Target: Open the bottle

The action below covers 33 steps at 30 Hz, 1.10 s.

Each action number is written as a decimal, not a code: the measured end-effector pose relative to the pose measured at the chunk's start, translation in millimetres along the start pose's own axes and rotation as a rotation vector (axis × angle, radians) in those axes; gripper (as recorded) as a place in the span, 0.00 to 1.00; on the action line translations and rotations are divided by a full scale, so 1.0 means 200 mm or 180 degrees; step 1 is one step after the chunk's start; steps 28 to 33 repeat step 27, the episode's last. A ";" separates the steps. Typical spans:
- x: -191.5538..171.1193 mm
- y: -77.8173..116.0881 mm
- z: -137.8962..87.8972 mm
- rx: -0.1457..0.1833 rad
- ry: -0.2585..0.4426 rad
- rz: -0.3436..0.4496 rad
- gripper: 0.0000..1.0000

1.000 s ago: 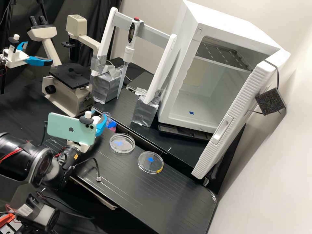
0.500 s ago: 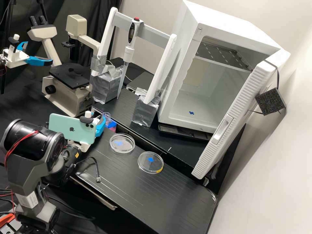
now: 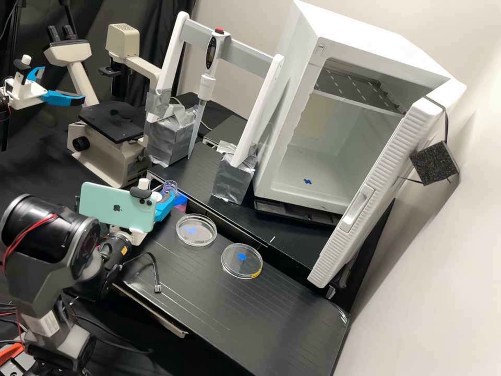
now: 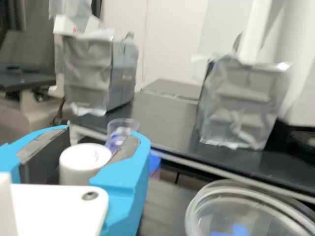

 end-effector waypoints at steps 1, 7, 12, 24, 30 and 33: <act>-0.01 0.01 0.00 -0.0011 0.0011 0.0044 1.00; -0.08 0.13 -0.03 0.0047 0.0258 0.0340 1.00; -0.15 0.24 -0.05 0.0161 0.0432 0.0657 1.00; -0.10 0.38 0.05 0.0433 -0.0110 0.1359 1.00; -0.10 0.39 0.05 0.0558 -0.0102 0.1388 1.00; -0.10 0.39 0.05 0.0558 -0.0102 0.1388 1.00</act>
